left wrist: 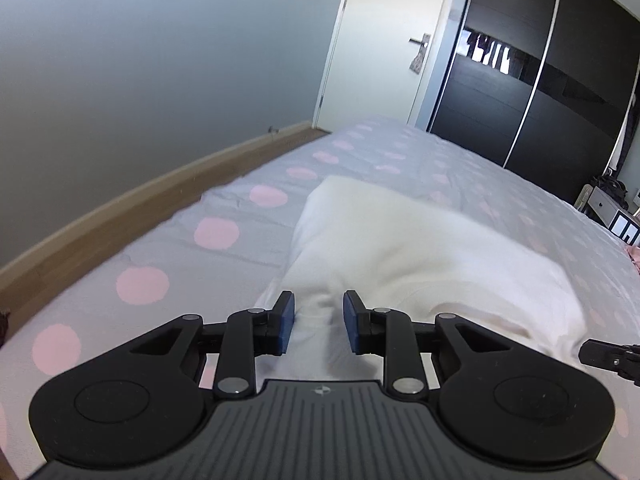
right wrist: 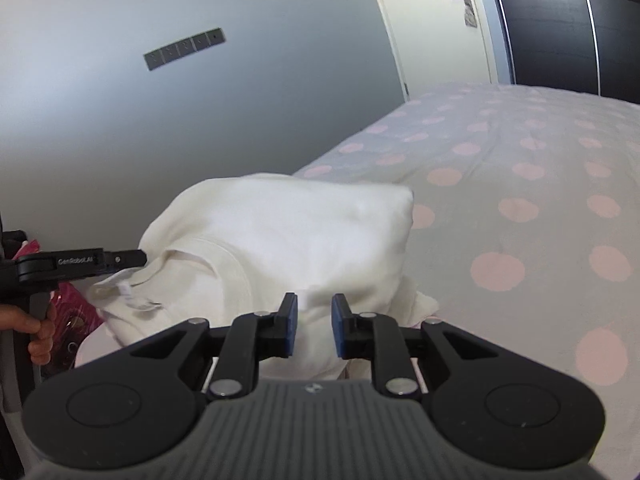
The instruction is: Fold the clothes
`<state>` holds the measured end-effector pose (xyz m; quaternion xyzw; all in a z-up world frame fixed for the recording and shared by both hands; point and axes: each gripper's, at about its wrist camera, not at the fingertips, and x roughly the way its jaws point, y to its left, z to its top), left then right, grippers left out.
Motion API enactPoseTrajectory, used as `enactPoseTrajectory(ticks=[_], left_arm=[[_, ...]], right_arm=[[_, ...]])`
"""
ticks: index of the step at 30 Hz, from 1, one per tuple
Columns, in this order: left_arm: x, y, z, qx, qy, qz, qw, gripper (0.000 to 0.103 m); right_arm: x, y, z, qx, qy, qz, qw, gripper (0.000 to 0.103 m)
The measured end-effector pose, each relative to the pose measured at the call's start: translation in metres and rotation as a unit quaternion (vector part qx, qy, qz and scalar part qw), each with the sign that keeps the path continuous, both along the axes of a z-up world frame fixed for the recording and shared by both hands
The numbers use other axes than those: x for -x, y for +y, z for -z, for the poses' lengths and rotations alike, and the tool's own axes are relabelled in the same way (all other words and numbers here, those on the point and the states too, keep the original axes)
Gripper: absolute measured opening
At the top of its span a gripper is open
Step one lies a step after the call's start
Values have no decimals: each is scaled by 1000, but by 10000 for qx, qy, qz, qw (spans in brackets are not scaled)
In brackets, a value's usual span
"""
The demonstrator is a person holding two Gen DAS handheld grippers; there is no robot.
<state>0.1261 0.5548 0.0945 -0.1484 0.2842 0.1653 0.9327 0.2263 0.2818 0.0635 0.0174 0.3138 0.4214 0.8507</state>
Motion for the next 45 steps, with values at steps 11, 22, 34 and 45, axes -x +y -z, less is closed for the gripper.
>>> enactPoseTrajectory(ticks=[11, 22, 34, 45], left_arm=[[28, -150, -51, -375, 26, 1201, 9921, 42], [47, -346, -80, -774, -9, 2873, 9547, 49], [118, -517, -17, -503, -145, 3560, 9330, 58], [151, -570, 62, -1044, 193, 3081, 9454, 73]], right_arm=[[82, -137, -31, 193, -396, -110, 9990, 38], [169, -308, -28, 629, -334, 890, 9935, 60], [250, -429, 8, 1506, -448, 1920, 9687, 87], [275, -470, 54, 1870, -871, 3001, 9313, 91]])
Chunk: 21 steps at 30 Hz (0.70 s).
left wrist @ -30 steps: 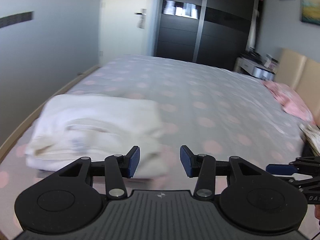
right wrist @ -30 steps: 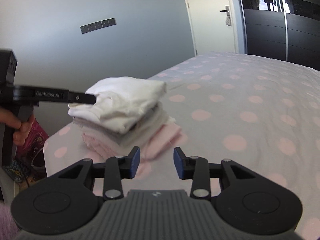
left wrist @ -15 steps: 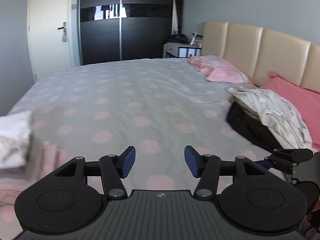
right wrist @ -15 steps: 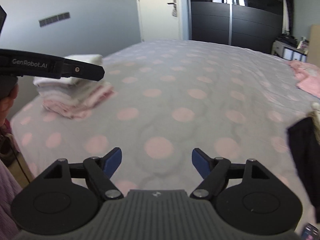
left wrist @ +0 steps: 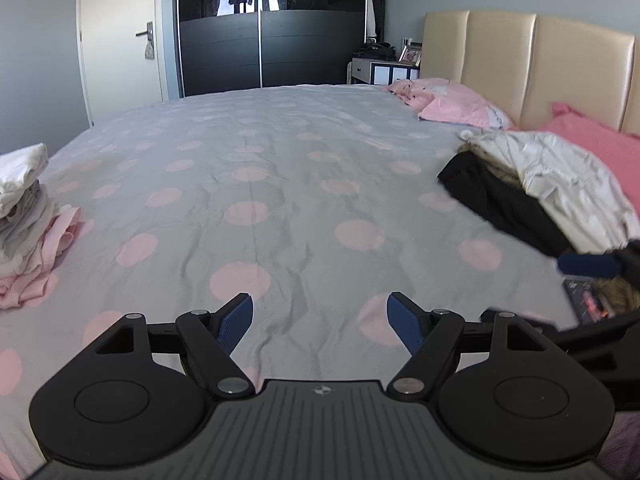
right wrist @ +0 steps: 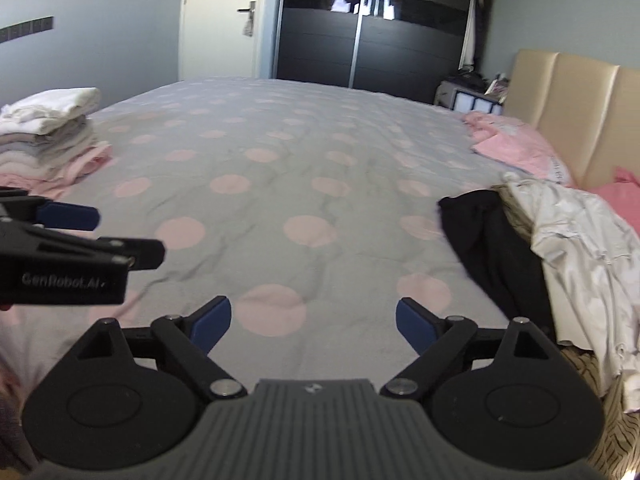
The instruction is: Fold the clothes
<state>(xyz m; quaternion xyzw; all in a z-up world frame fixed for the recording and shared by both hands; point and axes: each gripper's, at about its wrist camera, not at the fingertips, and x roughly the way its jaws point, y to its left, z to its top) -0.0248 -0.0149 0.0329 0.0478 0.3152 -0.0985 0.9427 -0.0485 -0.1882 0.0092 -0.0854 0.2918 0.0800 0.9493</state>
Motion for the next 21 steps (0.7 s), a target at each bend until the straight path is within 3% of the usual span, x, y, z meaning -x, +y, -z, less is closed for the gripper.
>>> enactPoseTrajectory(ticks=[4, 14, 21], left_arm=[[3, -3, 18, -287, -230, -135, 9992, 74], [-8, -4, 41, -422, -363, -425, 9975, 74], [-11, 6, 44, -234, -274, -678, 9971, 75]], right_arm=[[-1, 4, 16, -40, -180, 236, 9996, 93], [-13, 13, 35, -438, -211, 467, 9977, 94], [-15, 22, 35, -473, -304, 544, 9969, 94]])
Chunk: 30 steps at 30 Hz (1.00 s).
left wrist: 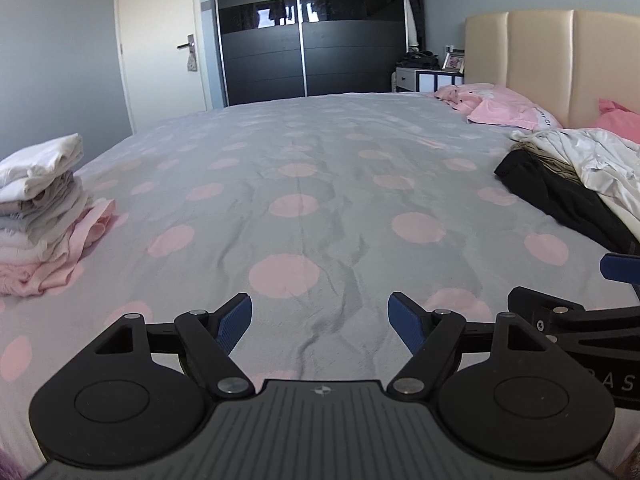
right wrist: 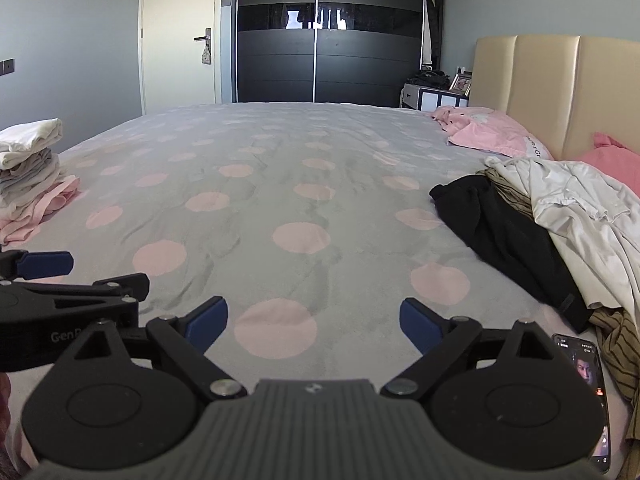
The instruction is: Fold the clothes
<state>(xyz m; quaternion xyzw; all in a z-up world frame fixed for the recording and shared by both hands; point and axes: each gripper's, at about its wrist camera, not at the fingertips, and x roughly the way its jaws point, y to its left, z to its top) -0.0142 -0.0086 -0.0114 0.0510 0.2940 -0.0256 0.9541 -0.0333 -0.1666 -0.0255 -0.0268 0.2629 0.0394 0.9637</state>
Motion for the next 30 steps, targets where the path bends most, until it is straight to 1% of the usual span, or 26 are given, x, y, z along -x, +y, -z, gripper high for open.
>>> enactPoseTrajectory(ticks=[2, 5, 10, 13, 19, 30], left_arm=[[-3, 2, -1, 47, 46, -113, 9999, 75], [-3, 5, -2, 46, -15, -203, 9998, 74], [-3, 8, -4, -15, -139, -355, 9993, 74], [-4, 11, -5, 47, -115, -419, 9990, 74], [-4, 12, -6, 22, -99, -473, 9988, 74], [-2, 16, -8, 109, -189, -528, 9984, 74]], right_arm=[[0, 3, -1, 37, -87, -3, 10000, 94], [2, 7, -2, 79, -259, -30, 9996, 94], [0, 11, -3, 6, -337, -28, 9994, 94], [-2, 12, -4, -29, -331, -37, 9994, 94], [-6, 13, -5, -59, -289, -68, 9995, 94], [-5, 17, -7, -111, -380, -91, 9992, 94]])
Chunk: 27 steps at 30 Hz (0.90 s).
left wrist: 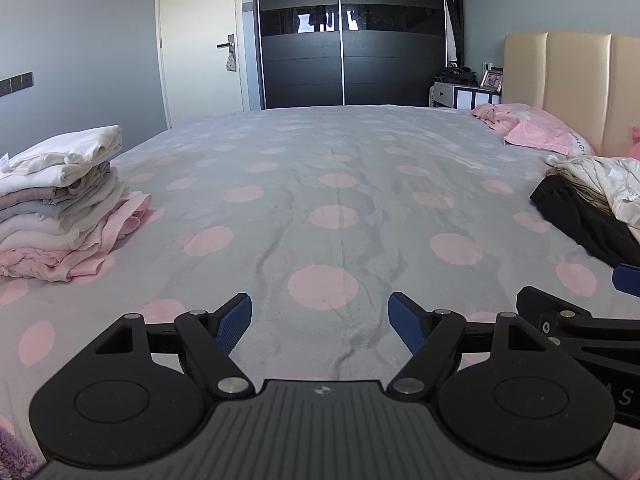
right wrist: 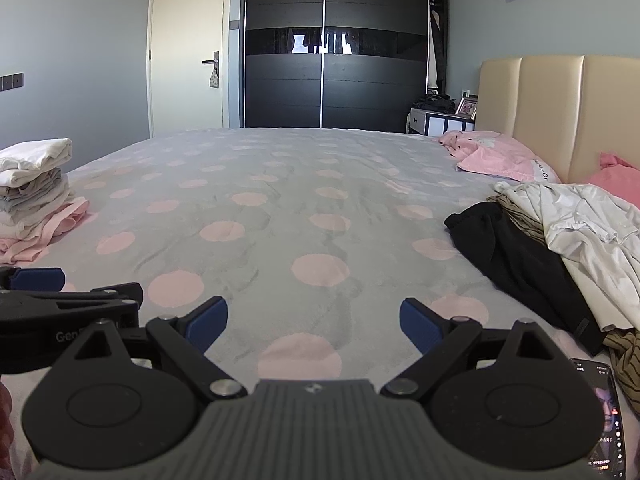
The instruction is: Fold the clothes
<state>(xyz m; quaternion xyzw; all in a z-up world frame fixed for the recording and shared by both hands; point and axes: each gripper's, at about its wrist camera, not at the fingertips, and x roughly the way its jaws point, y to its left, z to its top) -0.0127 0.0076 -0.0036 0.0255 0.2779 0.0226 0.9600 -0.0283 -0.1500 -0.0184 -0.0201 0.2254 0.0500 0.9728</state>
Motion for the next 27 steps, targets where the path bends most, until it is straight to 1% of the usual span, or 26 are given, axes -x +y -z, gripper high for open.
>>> enactPoseTrajectory(ticks=[14, 27], left_arm=[[0, 3, -3, 73, -19, -14, 10000, 74], [2, 2, -3, 39, 41, -22, 10000, 74]], right_arm=[[2, -2, -1, -110, -42, -19, 9999, 94], [0, -1, -2, -66, -10, -66, 10000, 94]])
